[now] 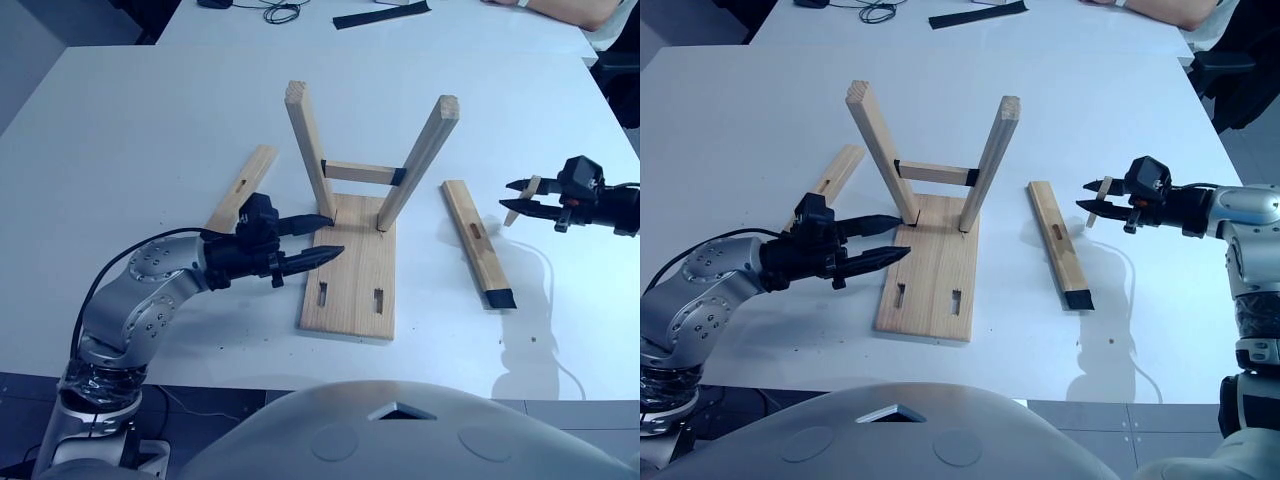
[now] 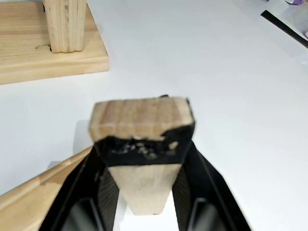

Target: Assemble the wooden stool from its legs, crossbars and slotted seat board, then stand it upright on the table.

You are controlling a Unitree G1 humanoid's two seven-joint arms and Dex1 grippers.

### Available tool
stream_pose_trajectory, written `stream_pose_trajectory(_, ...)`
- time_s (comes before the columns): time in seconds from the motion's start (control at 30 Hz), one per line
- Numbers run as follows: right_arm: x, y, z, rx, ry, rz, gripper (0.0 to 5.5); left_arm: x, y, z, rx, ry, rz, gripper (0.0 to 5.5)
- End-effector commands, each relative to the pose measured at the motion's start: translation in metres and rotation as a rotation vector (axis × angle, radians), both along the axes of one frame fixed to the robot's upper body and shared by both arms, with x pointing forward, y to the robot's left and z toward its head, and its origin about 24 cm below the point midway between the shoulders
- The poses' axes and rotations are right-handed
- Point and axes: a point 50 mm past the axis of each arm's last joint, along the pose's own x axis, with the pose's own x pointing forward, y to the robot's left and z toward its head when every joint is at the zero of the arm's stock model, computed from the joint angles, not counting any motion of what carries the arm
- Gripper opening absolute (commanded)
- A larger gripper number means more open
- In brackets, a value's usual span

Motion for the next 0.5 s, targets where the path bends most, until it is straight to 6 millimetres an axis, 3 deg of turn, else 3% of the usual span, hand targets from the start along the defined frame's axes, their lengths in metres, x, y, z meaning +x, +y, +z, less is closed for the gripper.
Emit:
stream_pose_trajectory(0.03, -0.013, 0.014, -0.004, 0.053, 0.023, 0.033, 1.31, 0.002, 0.001, 0.003, 0.006, -0.017, 0.019, 2.65)
stream_pose_trajectory(0.23, -0.037, 0.045, 0.002, 0.176, 0.138, 0.122, 1.31, 0.002, 0.003, 0.005, 0.011, -0.024, 0.021, 2.65)
stream_pose_trajectory(0.5, -0.043, 0.057, 0.009, 0.249, 0.173, 0.111, 1.31, 0.002, 0.005, 0.006, 0.019, -0.027, 0.018, 2.65)
